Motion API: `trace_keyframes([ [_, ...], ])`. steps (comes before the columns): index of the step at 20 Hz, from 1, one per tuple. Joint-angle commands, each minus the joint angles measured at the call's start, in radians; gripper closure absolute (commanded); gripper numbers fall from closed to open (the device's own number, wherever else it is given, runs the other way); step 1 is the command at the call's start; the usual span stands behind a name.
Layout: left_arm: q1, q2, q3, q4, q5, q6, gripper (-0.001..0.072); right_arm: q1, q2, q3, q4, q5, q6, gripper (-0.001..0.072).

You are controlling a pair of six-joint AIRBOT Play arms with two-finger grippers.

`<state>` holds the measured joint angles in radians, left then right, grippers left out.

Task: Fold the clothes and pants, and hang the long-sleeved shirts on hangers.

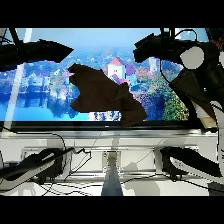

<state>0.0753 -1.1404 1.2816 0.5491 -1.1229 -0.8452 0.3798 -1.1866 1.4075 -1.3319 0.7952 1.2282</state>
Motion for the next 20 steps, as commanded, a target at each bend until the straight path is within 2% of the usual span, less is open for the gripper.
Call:
trace_keyframes([
  [1,0.001,0.001,0.000,0.000,0.000,0.000,0.0019,0.001,0.000,0.001,0.000,0.000,0.000,0.0694],
  [9,0.001,0.001,0.000,0.000,0.000,0.000,0.0019,0.001,0.000,0.001,-0.005,0.000,0.000,0.0694],
  [11,0.001,0.001,0.000,0.000,0.000,0.000,0.0019,-0.007,0.000,0.001,-0.059,0.018,0.000,0.0694],
  [13,0.001,0.001,0.000,0.000,0.000,0.000,0.0018,-0.046,-0.001,0.001,-0.132,0.143,0.000,0.0695],
  [15,0.001,0.000,0.000,0.000,0.000,0.000,0.0019,-0.128,0.000,-0.011,-0.140,0.349,0.000,0.0695],
  [17,0.001,0.000,0.000,0.000,0.000,0.000,0.0019,-0.216,0.002,-0.055,-0.138,0.489,-0.003,0.0695],
  [19,0.001,0.000,0.000,0.000,0.000,0.000,0.0018,-0.302,0.011,-0.150,-0.090,0.530,-0.057,0.0696],
  [20,0.000,0.000,0.000,0.000,0.000,0.000,0.0019,-0.343,0.014,-0.208,-0.029,0.524,-0.116,0.0696],
])
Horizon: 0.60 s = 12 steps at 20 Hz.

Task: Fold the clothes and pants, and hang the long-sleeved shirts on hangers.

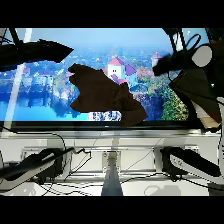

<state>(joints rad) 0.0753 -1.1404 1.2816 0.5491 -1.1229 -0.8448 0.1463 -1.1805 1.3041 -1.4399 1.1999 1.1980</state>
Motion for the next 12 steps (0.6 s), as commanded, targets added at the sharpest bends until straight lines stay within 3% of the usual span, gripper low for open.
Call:
trace_keyframes([
  [1,0.000,-0.001,0.000,-0.003,0.000,0.000,0.0018,-0.148,0.008,-0.174,0.172,0.107,-0.161,0.0695],
  [3,0.000,-0.001,0.000,-0.003,0.000,-0.001,0.0019,-0.194,0.008,-0.317,0.313,0.005,-0.195,0.0657],
  [5,-0.001,-0.001,0.000,-0.003,0.000,-0.008,0.0019,-0.194,0.006,-0.447,0.357,-0.153,-0.195,0.0249],
  [7,-0.001,-0.001,0.000,-0.003,-0.002,-0.008,0.0019,-0.185,-0.025,-0.530,0.369,-0.254,-0.195,0.0229],
  [9,-0.001,-0.001,0.000,-0.003,-0.004,-0.008,0.0019,-0.176,-0.100,-0.550,0.397,-0.245,-0.212,0.0223],
  [12,-0.001,-0.006,-0.001,-0.003,-0.004,-0.008,0.0019,-0.156,-0.200,-0.550,0.569,-0.244,-0.334,0.0222],
])
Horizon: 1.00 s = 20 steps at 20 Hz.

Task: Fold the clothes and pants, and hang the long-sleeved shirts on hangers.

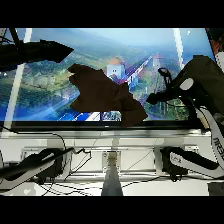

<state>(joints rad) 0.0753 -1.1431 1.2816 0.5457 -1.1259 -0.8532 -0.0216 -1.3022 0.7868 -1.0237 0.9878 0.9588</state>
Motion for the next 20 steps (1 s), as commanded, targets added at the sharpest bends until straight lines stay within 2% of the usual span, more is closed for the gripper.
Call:
trace_keyframes([
  [1,-0.001,-0.006,-0.001,0.001,-0.001,0.001,0.0019,0.024,-0.099,-0.032,0.202,-0.031,-0.126,0.0222],
  [5,0.000,-0.026,-0.001,0.006,-0.001,0.001,0.0019,0.095,-0.150,-0.032,0.241,-0.039,-0.168,0.0225],
  [6,0.001,-0.035,-0.001,0.009,0.000,0.001,0.0019,0.115,-0.150,-0.031,0.245,-0.050,-0.169,0.0284],
  [7,0.001,-0.049,-0.001,0.015,0.001,0.001,0.0020,0.130,-0.150,-0.024,0.236,-0.055,-0.169,0.0449],
  [8,0.001,-0.063,-0.001,0.032,0.003,-0.007,0.0019,0.137,-0.149,-0.010,0.220,-0.057,-0.168,0.0646],
  [9,0.001,-0.080,-0.001,0.062,0.004,-0.031,0.0019,0.137,-0.140,0.008,0.199,-0.056,-0.167,0.0694],
  [11,0.001,-0.107,-0.001,0.156,0.003,-0.086,0.0019,0.117,-0.094,0.057,0.125,-0.056,-0.152,0.0695],
  [13,0.002,-0.124,-0.001,0.257,0.003,-0.133,0.0019,0.074,-0.002,0.111,-0.007,-0.051,-0.071,0.0694],
  [15,0.002,-0.139,-0.001,0.334,0.003,-0.139,0.0019,0.011,0.114,0.150,-0.158,-0.020,-0.007,0.0695],
  [17,0.001,-0.157,-0.001,0.371,0.004,-0.162,0.0019,-0.072,0.243,0.170,-0.273,0.031,0.001,0.0694],
  [20,-0.007,-0.216,-0.008,0.367,0.003,-0.311,0.0020,-0.195,0.380,0.171,-0.289,0.056,0.000,0.0694],
])
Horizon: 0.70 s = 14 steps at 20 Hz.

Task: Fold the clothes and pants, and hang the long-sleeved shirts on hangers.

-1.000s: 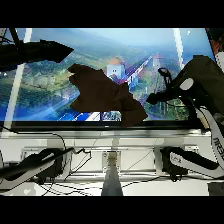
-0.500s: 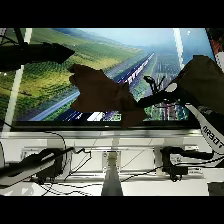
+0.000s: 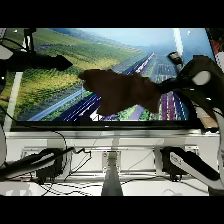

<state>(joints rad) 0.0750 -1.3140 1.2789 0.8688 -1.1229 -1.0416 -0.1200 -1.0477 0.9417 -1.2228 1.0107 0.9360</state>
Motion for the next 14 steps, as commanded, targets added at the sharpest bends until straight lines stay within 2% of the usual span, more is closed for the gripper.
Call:
trace_keyframes([
  [1,-0.017,-0.075,-0.010,0.043,0.000,-0.164,0.0020,-0.116,0.146,0.015,-0.089,0.035,0.024,0.0694],
  [3,-0.060,-0.156,-0.019,0.039,0.000,-0.233,0.0019,-0.123,0.150,0.014,-0.084,0.037,0.025,0.0694],
  [5,-0.123,-0.249,-0.019,-0.038,0.026,-0.237,0.0020,-0.122,0.139,0.013,-0.054,0.037,0.024,0.0694],
  [9,-0.263,-0.413,-0.019,-0.323,0.232,-0.225,0.0020,-0.122,0.135,0.013,-0.045,0.039,0.025,0.0694],
  [11,-0.324,-0.467,-0.018,-0.415,0.317,-0.225,0.0020,-0.122,0.135,0.013,-0.045,0.040,0.024,0.0694],
  [14,-0.407,-0.521,-0.018,-0.537,0.437,-0.158,0.0021,-0.122,0.135,0.013,-0.044,0.040,0.024,0.0694],
])
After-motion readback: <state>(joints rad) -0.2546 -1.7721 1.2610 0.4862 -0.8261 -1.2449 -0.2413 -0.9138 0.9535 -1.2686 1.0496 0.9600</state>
